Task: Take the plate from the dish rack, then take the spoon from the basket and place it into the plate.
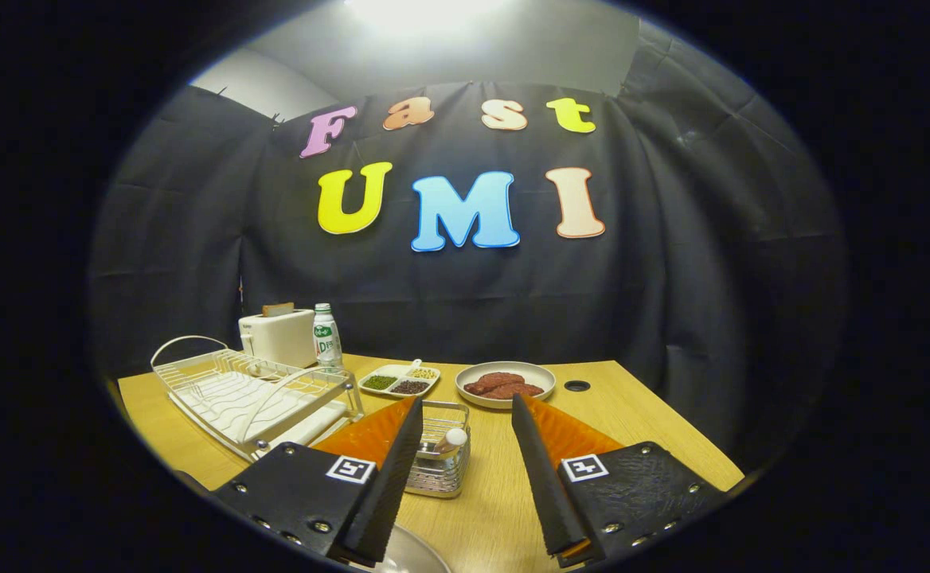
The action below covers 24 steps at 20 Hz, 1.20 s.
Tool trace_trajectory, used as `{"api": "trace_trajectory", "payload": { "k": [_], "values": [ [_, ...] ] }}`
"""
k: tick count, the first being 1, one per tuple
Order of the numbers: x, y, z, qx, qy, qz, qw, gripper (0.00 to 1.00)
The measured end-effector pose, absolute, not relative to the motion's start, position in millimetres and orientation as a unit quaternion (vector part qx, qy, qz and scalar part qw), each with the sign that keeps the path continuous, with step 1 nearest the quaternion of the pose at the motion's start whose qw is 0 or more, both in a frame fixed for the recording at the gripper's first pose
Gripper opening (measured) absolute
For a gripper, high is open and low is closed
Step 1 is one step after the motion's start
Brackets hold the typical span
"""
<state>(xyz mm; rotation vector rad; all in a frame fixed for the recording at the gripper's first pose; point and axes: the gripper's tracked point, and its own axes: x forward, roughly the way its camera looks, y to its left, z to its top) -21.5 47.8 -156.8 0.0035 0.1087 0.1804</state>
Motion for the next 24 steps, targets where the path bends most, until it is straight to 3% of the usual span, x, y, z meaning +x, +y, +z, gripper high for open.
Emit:
{"api": "trace_trajectory", "payload": {
  "k": [1, 3, 4, 6, 8, 9, 10, 24],
  "values": [
    [-14.7, 49.8, -164.6, -0.002, 0.062, 0.086, 0.994, 0.71],
    [-12.2, 57.9, -179.3, 0.008, 0.080, 0.091, 0.993, 0.53],
    [-12.3, 56.4, -180.2, 0.011, 0.079, 0.086, 0.993, 0.53],
    [-13.3, 66.8, -174.7, 0.025, 0.071, 0.095, 0.993, 0.25],
    [-13.2, 70.9, -170.4, 0.029, 0.070, 0.094, 0.993, 0.11],
    [-10.5, 70.8, -171.6, 0.022, 0.073, 0.088, 0.993, 0.11],
    [-12.4, 74.0, -169.0, 0.024, 0.079, 0.090, 0.992, 0.04],
    [-36.8, 64.3, -75.5, 0.034, 0.093, 0.101, 0.990, 0.04]
  ]
}}
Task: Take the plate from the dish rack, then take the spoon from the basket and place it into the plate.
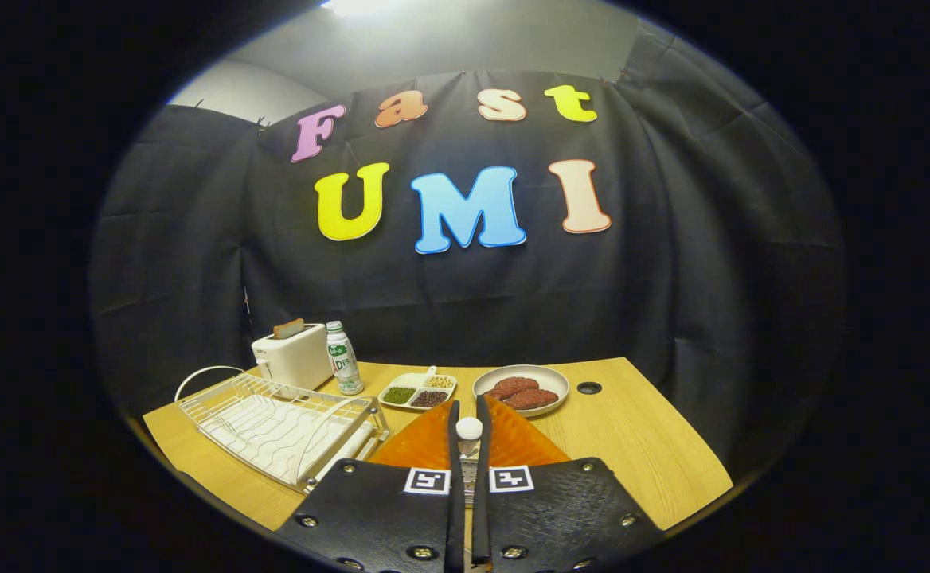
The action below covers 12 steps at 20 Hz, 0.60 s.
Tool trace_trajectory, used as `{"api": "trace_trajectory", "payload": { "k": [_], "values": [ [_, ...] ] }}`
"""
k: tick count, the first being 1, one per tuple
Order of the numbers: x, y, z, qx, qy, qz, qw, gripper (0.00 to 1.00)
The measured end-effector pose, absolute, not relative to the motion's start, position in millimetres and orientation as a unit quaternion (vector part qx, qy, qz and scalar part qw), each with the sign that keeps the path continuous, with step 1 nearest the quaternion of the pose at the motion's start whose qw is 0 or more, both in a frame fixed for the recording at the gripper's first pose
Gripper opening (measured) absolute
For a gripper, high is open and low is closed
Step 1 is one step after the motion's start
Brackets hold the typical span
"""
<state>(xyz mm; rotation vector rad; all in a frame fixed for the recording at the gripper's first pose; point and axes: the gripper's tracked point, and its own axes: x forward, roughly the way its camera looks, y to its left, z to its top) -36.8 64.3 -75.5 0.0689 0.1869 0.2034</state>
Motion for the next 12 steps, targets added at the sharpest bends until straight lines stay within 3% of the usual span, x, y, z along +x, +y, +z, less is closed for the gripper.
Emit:
{"api": "trace_trajectory", "payload": {
  "k": [12],
  "values": [
    [-103.5, 67.7, -25.4, -0.001, 0.130, 0.085, 0.988, 0.04]
  ]
}}
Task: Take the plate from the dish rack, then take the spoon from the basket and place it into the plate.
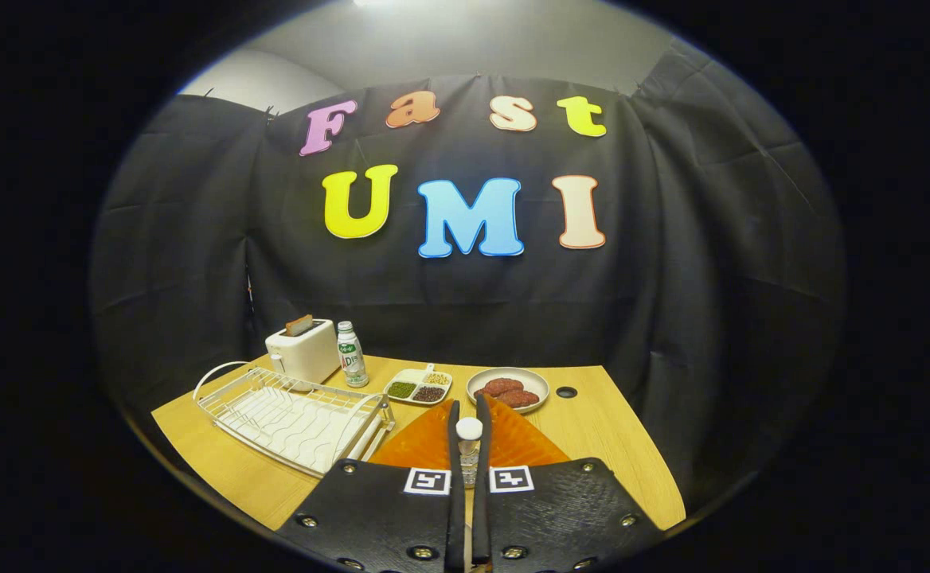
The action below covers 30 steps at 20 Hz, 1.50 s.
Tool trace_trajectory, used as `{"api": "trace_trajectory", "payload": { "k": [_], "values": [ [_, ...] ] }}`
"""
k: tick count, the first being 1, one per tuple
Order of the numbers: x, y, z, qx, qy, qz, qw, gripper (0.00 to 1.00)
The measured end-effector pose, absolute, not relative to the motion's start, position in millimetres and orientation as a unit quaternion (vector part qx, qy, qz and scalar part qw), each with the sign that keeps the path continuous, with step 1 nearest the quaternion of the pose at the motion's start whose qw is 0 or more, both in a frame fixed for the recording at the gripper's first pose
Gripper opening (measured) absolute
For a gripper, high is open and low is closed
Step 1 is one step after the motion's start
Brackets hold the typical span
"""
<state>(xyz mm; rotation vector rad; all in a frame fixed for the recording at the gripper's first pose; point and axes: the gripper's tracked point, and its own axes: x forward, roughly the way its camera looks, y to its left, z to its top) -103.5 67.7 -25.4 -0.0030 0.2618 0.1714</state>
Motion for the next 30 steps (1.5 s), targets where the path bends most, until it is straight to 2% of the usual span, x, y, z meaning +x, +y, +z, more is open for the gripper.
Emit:
{"api": "trace_trajectory", "payload": {
  "k": [5, 13, 23, 30],
  "values": [
    [-127.9, 78.5, -45.5, -0.007, 0.174, 0.079, 0.982, 0.04],
    [-143.7, 114.6, -92.4, -0.044, 0.255, 0.133, 0.957, 0.04],
    [-137.6, 167.7, -114.1, -0.087, 0.291, 0.195, 0.933, 0.04],
    [-132.3, 177.3, -124.3, -0.102, 0.311, 0.208, 0.922, 0.04]
  ]
}}
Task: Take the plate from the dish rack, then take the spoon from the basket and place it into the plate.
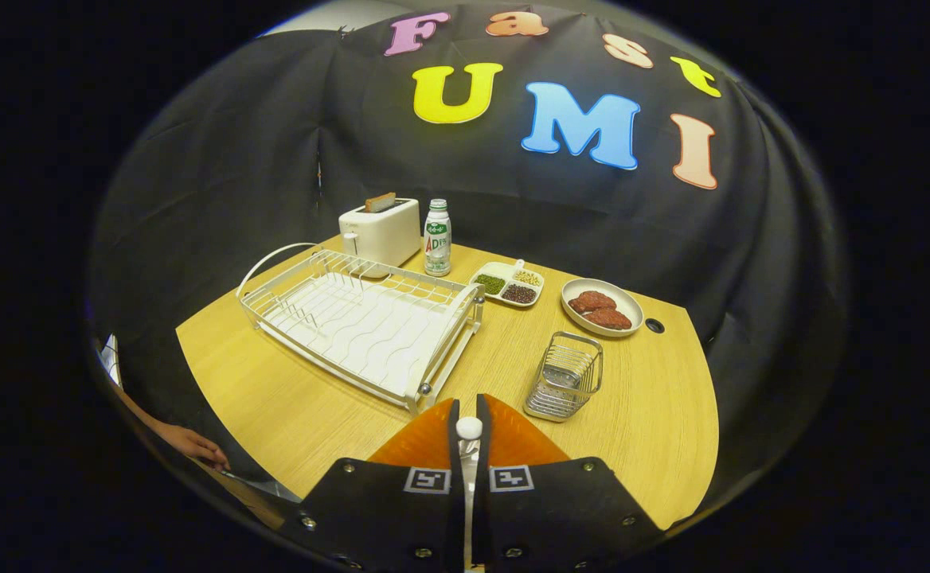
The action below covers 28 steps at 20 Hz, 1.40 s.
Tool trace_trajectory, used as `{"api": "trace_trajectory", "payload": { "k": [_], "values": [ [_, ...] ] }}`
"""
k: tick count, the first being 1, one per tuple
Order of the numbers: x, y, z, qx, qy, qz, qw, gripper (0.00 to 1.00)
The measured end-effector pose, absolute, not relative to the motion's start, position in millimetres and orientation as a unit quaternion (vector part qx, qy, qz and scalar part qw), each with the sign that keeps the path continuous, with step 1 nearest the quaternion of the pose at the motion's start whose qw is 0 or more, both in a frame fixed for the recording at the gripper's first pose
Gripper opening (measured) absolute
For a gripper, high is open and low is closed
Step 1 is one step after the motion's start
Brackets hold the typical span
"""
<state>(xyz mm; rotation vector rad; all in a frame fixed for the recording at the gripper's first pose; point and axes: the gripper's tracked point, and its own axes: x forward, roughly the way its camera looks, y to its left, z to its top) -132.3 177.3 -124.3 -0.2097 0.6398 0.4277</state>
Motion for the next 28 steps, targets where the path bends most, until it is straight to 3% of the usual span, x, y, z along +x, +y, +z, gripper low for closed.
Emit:
{"api": "trace_trajectory", "payload": {
  "k": [6, 9, 11, 13, 22, 28],
  "values": [
    [-134.2, 178.7, -128.8, -0.093, 0.322, 0.209, 0.919, 0.04],
    [-132.9, 170.1, -128.9, -0.080, 0.318, 0.198, 0.924, 0.17],
    [-129.4, 154.2, -116.0, -0.073, 0.299, 0.177, 0.935, 0.34],
    [-126.4, 136.2, -100.8, -0.065, 0.278, 0.157, 0.946, 0.46],
    [-108.0, 35.4, 1.6, -0.014, 0.137, 0.031, 0.990, 0.46],
    [-108.4, 2.9, 50.9, 0.005, 0.072, 0.032, 0.997, 0.45]
  ]
}}
